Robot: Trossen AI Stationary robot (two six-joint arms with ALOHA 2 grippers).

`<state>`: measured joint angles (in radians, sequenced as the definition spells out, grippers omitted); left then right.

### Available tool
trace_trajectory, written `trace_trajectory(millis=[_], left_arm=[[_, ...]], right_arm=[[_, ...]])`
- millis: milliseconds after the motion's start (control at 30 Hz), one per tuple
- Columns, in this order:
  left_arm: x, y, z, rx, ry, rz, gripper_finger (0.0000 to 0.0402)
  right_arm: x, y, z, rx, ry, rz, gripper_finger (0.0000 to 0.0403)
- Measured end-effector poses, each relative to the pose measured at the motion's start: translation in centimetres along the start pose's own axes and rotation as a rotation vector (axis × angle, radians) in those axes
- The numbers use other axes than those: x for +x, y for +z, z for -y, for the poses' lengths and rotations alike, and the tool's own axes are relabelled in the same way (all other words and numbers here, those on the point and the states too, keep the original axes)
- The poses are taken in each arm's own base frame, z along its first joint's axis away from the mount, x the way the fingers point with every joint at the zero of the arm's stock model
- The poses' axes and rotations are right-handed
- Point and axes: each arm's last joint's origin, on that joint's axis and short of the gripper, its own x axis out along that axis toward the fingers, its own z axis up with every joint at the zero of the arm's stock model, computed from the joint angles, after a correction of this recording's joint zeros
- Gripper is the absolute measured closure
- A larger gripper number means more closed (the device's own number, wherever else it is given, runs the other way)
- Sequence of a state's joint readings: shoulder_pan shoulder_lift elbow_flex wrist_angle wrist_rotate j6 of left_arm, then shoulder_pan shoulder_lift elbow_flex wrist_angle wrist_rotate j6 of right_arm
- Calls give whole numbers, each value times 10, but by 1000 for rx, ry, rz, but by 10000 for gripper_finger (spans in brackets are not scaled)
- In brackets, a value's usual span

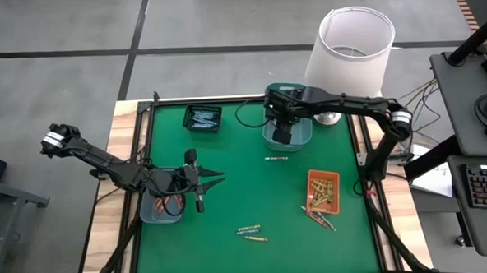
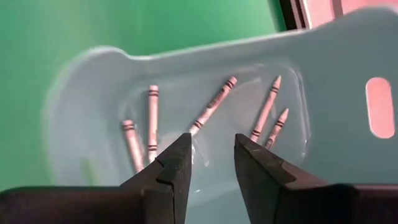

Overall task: Sort crayons
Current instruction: Put the green crayon into the orange bin

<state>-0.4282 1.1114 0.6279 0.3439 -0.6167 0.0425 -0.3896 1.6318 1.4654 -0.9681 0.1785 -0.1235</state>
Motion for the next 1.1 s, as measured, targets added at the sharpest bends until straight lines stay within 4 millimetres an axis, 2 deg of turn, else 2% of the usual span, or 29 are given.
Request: trace_trajectory(millis=[233,333,533,800,933,1100], left_arm=[[0,0,0,-11,0,2,354],[0,0,1,-72,-20,2,352],[1,6,3,-33,-62,-19,335],[11,8,11,-62,-87,-168,305],[23,8,24,-79,-132,-244,292],[42,2,48,-30,-189,-376,289]], right_arm=[[-47,-5,-35,13,50,133,299],[-68,-10,-56,9,89,187,305],[-98,-27,-108,-61,187,251,316],[-113,-55,-182,-183,270,328,332],[-111,-76,-213,-211,286,369,337],[-103,-100,-241,-189,308,405,336]])
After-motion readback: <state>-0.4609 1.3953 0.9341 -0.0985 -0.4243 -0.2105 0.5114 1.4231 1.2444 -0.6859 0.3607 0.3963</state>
